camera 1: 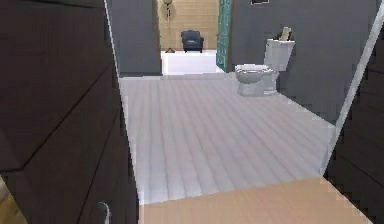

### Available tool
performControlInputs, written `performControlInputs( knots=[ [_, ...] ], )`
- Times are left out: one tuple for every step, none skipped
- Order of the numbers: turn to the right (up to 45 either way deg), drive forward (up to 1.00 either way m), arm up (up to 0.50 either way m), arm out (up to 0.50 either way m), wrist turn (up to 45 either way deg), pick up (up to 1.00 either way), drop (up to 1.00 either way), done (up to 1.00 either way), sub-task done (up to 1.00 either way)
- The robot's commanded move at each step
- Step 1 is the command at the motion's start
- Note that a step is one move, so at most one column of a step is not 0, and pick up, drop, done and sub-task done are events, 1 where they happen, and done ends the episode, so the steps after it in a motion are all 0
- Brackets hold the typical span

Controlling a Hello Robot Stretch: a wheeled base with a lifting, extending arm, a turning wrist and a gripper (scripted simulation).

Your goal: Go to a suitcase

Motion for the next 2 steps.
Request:
performControlInputs(
  knots=[
    [6.0, 0.00, 0.00, 0.00, 0.0, 0.00, 0.00, 0.00, 0.00],
    [0.0, 0.30, 0.00, 0.00, 0.0, 0.00, 0.00, 0.00, 0.00]
  ],
)
